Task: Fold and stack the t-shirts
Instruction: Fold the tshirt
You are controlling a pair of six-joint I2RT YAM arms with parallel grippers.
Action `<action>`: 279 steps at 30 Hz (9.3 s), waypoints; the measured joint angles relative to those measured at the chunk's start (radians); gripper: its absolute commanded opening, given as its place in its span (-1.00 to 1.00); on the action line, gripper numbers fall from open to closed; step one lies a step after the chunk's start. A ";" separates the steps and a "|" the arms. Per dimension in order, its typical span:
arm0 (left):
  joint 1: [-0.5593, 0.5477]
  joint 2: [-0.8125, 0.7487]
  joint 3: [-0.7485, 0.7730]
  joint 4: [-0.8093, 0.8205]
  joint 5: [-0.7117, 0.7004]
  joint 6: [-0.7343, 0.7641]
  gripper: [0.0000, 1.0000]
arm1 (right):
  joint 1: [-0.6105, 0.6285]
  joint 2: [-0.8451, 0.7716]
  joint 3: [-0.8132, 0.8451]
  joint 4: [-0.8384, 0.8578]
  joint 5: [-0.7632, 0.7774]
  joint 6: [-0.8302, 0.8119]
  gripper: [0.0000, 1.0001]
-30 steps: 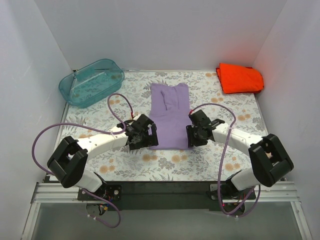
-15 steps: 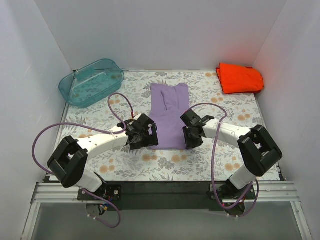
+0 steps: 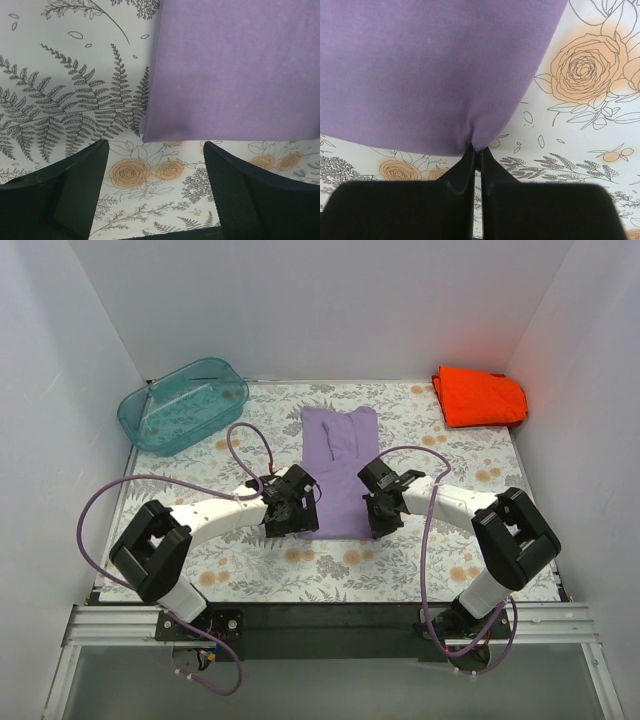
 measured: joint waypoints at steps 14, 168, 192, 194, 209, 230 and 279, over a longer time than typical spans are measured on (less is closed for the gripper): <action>-0.005 0.133 0.092 -0.045 -0.026 0.030 -0.39 | 0.000 0.000 -0.007 0.011 -0.012 -0.026 -0.97; 0.499 -0.227 -0.185 0.245 0.297 0.097 -0.48 | -0.115 0.248 0.291 0.636 -0.884 0.020 -0.14; 0.557 -0.035 -0.176 0.309 0.311 0.022 -0.40 | -0.201 0.246 -0.114 0.939 -1.035 0.116 -0.14; 0.561 -0.066 -0.172 0.295 0.306 0.028 -0.40 | -0.202 0.223 -0.081 0.932 -1.036 0.131 -0.14; 0.626 0.019 -0.116 0.336 0.243 -0.001 -0.52 | -0.166 0.563 0.432 1.063 -0.934 0.326 -0.10; 0.659 0.142 0.038 0.323 0.362 0.105 0.04 | -0.279 0.379 0.174 1.139 -0.888 0.375 -0.10; 0.469 -0.542 -0.339 0.009 0.226 -0.096 -0.02 | 0.062 0.425 -0.198 1.579 -0.843 0.607 -0.14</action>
